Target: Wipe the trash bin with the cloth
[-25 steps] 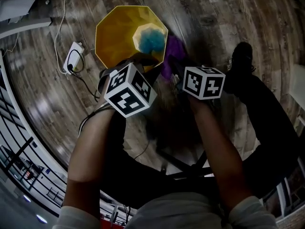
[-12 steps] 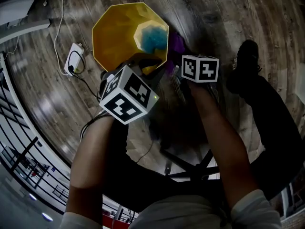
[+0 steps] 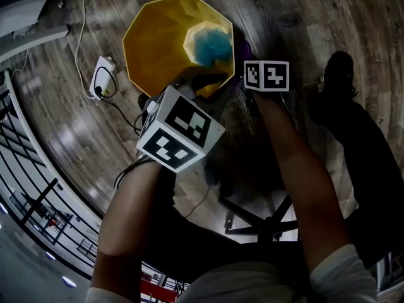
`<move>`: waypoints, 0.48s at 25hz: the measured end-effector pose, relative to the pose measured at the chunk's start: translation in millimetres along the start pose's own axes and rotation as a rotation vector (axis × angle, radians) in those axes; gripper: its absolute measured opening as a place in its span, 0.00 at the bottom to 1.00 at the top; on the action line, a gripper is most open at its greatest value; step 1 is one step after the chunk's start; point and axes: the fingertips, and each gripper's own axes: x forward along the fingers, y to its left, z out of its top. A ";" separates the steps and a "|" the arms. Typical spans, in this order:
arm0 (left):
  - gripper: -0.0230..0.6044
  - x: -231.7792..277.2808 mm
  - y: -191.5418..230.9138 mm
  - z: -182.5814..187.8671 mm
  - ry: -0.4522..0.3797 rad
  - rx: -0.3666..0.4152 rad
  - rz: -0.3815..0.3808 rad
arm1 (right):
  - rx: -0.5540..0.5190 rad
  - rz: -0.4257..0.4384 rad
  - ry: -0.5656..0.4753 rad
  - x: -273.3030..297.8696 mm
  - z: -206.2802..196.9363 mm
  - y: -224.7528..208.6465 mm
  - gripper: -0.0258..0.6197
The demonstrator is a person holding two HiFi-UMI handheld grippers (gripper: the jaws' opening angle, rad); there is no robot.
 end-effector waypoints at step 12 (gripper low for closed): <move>0.11 2.0 -0.8 10.5 -0.041 -0.048 -0.001 | -0.103 -0.061 0.085 14.5 -2.5 -16.9 0.22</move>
